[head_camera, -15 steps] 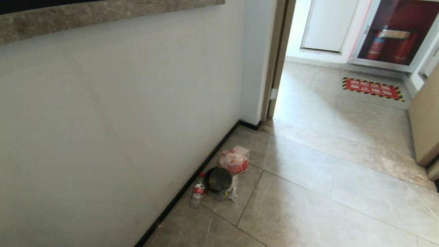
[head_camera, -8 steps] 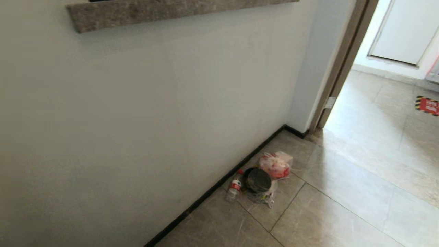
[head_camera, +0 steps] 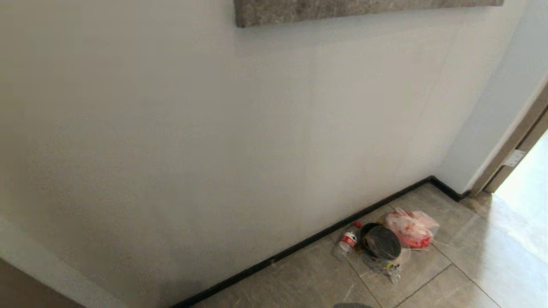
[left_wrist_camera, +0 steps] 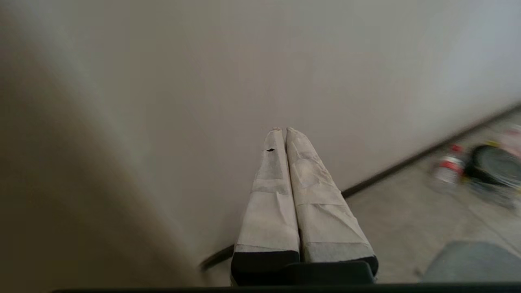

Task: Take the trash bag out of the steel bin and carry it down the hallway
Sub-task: Put the trash bag at the door

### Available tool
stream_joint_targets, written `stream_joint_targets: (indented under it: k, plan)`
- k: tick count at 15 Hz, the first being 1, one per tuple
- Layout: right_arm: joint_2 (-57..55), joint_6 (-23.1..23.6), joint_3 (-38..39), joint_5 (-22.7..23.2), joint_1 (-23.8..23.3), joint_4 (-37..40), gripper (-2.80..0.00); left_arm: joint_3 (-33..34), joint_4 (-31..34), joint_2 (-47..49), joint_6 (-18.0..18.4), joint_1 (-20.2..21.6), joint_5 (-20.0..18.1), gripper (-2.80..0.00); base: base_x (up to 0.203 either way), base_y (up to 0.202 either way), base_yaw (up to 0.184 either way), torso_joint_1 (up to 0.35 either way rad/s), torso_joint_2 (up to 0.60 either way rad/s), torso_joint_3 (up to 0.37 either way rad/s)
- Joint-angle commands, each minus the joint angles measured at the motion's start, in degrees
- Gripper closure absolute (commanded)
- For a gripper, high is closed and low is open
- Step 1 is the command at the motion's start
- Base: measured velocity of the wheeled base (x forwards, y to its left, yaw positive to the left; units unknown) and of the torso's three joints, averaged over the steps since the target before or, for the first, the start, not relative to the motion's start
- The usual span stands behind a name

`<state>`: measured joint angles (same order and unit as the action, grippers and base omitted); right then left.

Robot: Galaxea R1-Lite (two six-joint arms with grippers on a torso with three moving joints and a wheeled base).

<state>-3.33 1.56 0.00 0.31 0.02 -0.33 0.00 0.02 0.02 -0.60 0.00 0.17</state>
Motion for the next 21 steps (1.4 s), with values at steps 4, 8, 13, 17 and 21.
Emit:
stream_joint_targets:
  k: [4,8,13,17,21]
  plan:
    - [0.0,0.0,0.0,0.0,0.0,0.1,0.00,0.1,0.0,-0.1,0.0,0.0,0.0,0.00,0.001,-0.010,0.171,0.000,0.00,0.005]
    - [0.0,0.2,0.0,0.1,0.0,0.0,0.00,0.1,0.0,-0.1,0.0,0.0,0.0,0.00,-0.001,-0.009,0.174,0.002,0.00,0.001]
    - [0.0,-0.2,0.0,0.2,0.0,0.0,0.00,0.1,0.0,-0.1,0.2,0.0,0.0,0.00,-0.001,-0.014,0.171,0.005,0.00,0.002]
    - [0.0,0.0,0.0,0.1,0.0,0.2,0.00,0.1,0.0,-0.1,0.1,0.0,0.0,0.00,0.000,-0.002,0.052,0.002,0.00,-0.028]
    - [0.0,0.0,0.0,0.2,0.0,0.2,0.00,0.1,0.0,-0.1,0.0,0.0,0.0,0.00,0.000,0.000,0.000,0.003,0.00,-0.171]
